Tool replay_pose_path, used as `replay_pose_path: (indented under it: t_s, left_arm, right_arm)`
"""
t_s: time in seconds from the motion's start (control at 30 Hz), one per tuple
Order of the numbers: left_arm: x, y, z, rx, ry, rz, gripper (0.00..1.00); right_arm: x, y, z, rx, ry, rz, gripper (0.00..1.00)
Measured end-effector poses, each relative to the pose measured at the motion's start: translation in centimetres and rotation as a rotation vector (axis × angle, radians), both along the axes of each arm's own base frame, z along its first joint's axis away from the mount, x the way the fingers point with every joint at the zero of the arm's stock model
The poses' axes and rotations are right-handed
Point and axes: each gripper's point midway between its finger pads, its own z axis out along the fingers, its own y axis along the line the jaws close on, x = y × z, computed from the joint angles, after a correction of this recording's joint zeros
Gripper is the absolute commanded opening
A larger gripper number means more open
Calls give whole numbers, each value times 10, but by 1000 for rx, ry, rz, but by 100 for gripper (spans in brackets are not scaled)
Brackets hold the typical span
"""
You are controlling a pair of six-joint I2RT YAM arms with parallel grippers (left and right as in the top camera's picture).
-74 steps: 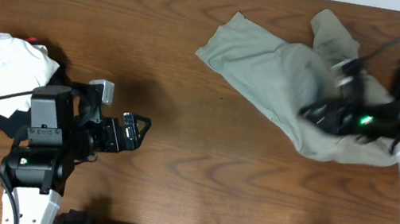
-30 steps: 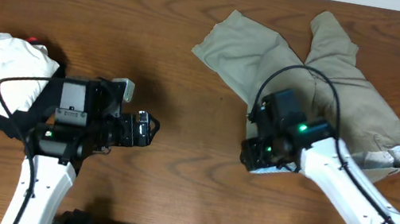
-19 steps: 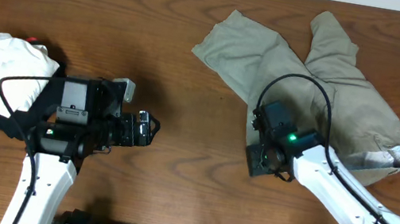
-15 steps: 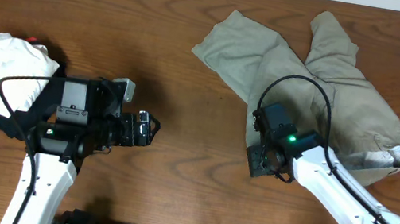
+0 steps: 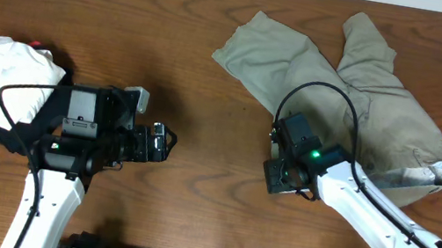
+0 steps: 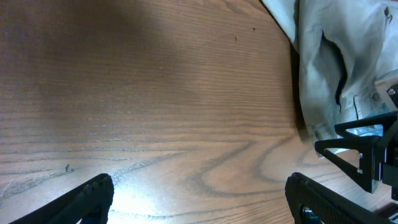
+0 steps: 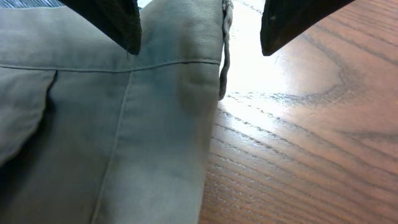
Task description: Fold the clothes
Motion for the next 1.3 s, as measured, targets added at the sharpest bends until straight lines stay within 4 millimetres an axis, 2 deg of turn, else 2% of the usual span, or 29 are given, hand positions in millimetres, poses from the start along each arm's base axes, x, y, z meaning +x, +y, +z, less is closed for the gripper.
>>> replay_pose_path:
  t_s: [0.2,0.27,0.37,0.43,0.47,0.67,0.77,0.83,0.9,1.07,1.17,1.23,1.3]
  left_arm:
    - [0,0,0,0,0,0,90]
    - [0,0,0,0,1,0,90]
    - [-1,0,0,0,4,0,90]
    - [-1,0,0,0,4,0,90]
    - [-1,0,-1,0,5,0,90]
    - [-1,0,0,0,4,0,90]
    - [0,0,0,0,1,0,87]
    - [3,0,2,-1,-13,0,84]
    - [8,-1,5,-4,-42,0,82]
    - [31,-7,24,-37,-168,-15,81]
    - [43,-15,38,-62,-247,-28,81]
    - [49,-23,48,-76,-300,-50,81]
    - [53,-33,57,-93,-345,-77,80]
  right_arm:
    - [-4,-5,-11,-32,28,-4,56]
    - [-5,-7,-15,-48,38,-10,52]
    - [-5,-10,-22,-71,49,-20,31]
    - [-5,-11,-26,-81,59,-28,8]
    - [-5,-12,-28,-87,62,-30,2]
    - [-5,-13,-29,-93,63,-47,1]
    - [-11,-17,-22,-101,75,-52,1]
    - [-15,-20,-7,-96,70,-54,1]
    - [-12,-18,18,-66,21,-50,1]
    - [3,-10,110,76,-228,-4,1]
    - [-5,-13,156,149,-361,36,2]
    - [-20,-22,171,162,-393,59,3]
    - [-34,-31,176,162,-398,76,2]
